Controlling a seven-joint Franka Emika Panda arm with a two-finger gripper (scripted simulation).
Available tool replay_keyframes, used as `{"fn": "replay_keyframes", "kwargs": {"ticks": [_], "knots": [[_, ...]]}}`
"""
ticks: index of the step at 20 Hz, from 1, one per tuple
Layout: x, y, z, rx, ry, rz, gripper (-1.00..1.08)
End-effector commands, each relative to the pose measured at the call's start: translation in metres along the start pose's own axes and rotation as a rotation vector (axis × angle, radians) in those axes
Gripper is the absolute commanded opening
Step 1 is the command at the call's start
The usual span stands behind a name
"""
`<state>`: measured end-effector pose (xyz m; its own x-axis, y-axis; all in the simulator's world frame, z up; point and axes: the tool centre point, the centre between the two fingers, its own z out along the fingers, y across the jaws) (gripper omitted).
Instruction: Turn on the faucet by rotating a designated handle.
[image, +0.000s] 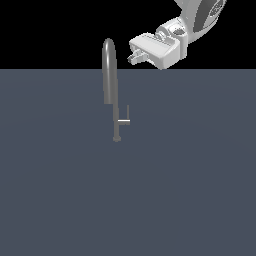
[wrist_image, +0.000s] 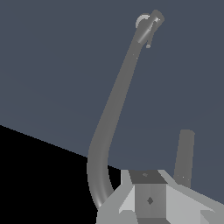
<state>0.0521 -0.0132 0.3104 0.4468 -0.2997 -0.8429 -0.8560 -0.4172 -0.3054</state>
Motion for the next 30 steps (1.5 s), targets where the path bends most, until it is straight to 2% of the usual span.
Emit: {"fn": "replay_keyframes", "kwargs": {"ticks": [1, 10, 16, 23, 30], "knots": [[0.021, -0.003, 0.005, 0.05, -0.052, 0.053, -1.0], [0.099, -0.005, 0.032, 0.235, -0.242, 0.25, -1.0], [0.135, -0.004, 0.051, 0.326, -0.333, 0.346, -1.0], [0.156, -0.002, 0.066, 0.383, -0.391, 0.407, -1.0], [0.158, -0.002, 0.069, 0.389, -0.397, 0.412, -1.0]]}}
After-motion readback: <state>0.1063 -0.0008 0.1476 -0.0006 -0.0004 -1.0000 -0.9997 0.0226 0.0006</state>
